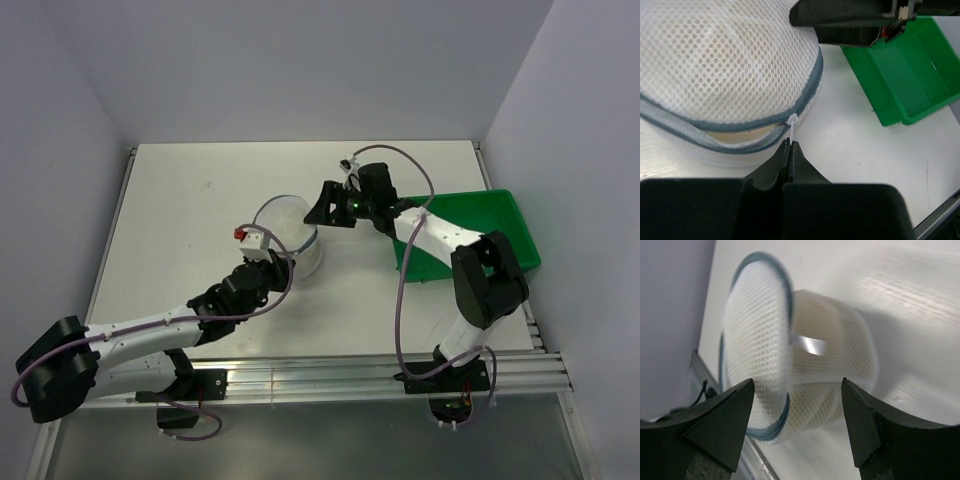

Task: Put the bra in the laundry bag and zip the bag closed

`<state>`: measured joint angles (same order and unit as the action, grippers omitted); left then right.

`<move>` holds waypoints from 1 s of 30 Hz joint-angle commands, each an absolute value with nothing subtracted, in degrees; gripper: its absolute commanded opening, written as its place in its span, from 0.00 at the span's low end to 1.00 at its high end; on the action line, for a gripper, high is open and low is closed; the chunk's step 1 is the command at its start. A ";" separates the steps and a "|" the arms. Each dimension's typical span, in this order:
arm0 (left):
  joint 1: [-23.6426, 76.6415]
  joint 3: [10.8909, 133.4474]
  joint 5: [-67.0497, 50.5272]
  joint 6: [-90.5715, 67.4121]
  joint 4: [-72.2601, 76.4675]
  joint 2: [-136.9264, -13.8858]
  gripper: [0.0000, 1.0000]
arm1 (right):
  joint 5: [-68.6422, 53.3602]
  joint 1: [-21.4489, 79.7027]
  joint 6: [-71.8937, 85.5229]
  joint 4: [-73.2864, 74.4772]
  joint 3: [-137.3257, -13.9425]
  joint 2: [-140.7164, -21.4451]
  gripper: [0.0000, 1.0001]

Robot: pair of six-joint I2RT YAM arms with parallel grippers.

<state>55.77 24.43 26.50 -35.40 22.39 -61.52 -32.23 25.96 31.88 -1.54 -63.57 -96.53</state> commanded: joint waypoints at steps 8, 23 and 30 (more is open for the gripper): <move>56.07 31.72 18.46 -37.26 32.08 -71.45 0.00 | -21.26 26.98 43.84 -13.43 -41.86 -77.52 0.75; 55.81 27.96 19.86 -36.57 29.89 -68.73 0.00 | -21.10 30.41 49.84 -22.42 -41.31 -81.91 0.04; 51.78 22.16 24.87 -34.28 23.21 -59.97 0.00 | -22.32 26.02 43.25 -18.72 -44.56 -83.05 0.00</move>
